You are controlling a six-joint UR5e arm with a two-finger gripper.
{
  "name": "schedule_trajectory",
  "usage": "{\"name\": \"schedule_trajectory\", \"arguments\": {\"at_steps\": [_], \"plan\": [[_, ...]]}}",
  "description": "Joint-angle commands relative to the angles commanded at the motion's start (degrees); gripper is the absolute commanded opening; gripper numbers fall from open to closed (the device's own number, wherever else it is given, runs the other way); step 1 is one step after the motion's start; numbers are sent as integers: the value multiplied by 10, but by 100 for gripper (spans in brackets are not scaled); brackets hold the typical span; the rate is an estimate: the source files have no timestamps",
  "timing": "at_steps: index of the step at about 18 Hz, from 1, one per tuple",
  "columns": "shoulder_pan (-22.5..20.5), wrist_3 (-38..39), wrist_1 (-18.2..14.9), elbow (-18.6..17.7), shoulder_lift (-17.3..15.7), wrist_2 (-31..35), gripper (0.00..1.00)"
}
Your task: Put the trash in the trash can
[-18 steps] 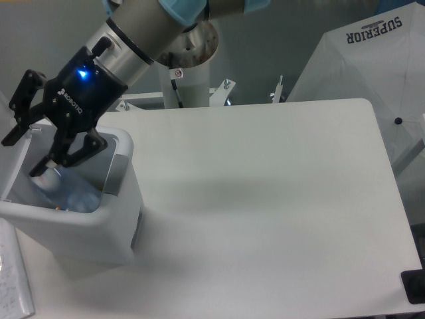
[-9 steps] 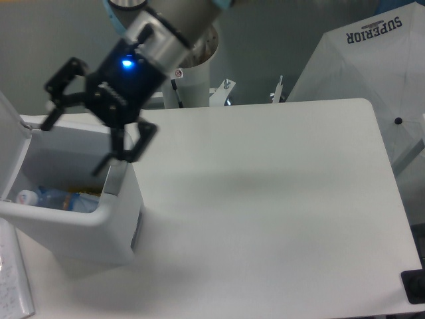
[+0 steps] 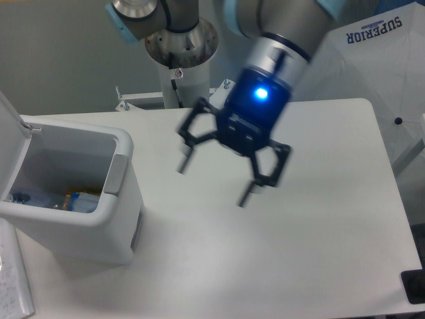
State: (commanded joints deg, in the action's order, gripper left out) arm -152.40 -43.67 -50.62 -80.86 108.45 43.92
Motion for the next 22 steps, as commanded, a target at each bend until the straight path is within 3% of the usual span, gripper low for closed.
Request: {"name": "schedule_trajectory", "arguments": {"at_steps": [4, 6, 13, 15, 18, 22], "plan": [[2, -30, 0, 8, 26, 127, 100], [3, -45, -2, 7, 34, 157, 100], [6, -118, -12, -14, 38, 319, 100], [17, -161, -26, -14, 40, 360, 100], [28, -237, -77, -12, 44, 408, 100], [28, -246, -141, 10, 44, 417, 100]]}}
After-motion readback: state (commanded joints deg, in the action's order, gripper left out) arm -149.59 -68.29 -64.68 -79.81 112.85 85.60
